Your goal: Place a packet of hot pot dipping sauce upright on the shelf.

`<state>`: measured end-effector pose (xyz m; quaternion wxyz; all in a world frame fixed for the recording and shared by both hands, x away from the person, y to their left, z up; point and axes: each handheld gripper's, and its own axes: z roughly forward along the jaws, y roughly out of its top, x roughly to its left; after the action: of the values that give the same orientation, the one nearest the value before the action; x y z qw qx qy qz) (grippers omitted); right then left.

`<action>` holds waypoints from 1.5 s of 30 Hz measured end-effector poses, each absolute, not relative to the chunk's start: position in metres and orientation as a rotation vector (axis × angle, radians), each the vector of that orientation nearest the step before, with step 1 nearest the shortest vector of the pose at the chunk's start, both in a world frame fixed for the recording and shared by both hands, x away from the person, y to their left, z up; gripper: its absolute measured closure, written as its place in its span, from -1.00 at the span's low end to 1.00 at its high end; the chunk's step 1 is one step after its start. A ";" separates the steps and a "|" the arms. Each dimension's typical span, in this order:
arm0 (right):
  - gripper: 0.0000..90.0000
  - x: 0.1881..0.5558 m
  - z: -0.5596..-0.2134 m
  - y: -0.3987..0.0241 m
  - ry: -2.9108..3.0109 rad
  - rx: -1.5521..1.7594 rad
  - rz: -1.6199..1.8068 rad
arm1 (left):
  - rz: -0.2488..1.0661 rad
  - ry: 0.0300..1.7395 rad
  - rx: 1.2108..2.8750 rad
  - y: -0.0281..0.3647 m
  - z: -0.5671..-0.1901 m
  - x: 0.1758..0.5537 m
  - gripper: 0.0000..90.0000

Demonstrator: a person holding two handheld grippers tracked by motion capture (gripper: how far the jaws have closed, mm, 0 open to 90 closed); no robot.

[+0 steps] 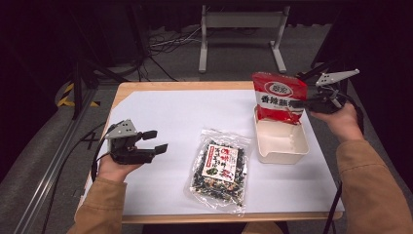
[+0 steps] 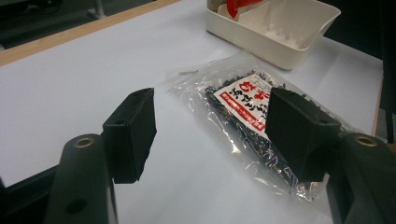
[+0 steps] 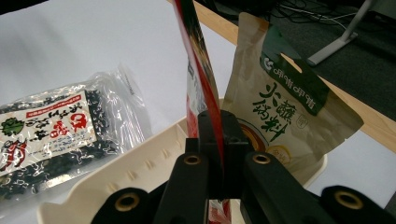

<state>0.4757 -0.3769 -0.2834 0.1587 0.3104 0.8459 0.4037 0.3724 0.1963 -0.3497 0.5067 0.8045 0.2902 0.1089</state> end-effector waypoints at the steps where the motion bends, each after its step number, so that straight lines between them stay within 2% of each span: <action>1: 0.99 0.476 -0.283 -0.377 2.418 0.887 1.154 | 0.260 0.701 1.939 0.197 -0.350 0.372 -0.25; 28: 0.97 0.490 -0.322 -0.366 2.309 0.849 1.096 | 0.257 0.710 1.951 0.199 -0.352 0.372 -0.25; 40: 0.96 0.489 -0.342 -0.376 2.319 0.997 1.030 | 0.244 0.712 1.952 0.198 -0.353 0.372 -0.25; 45: 0.95 0.487 -0.350 -0.380 2.313 1.040 1.020 | 0.244 0.723 1.958 0.195 -0.355 0.374 -0.33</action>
<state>0.4867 -0.3801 -0.3495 0.2027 0.3726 0.8286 0.3654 0.3745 0.1945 -0.3546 0.4971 0.8084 0.2986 0.1009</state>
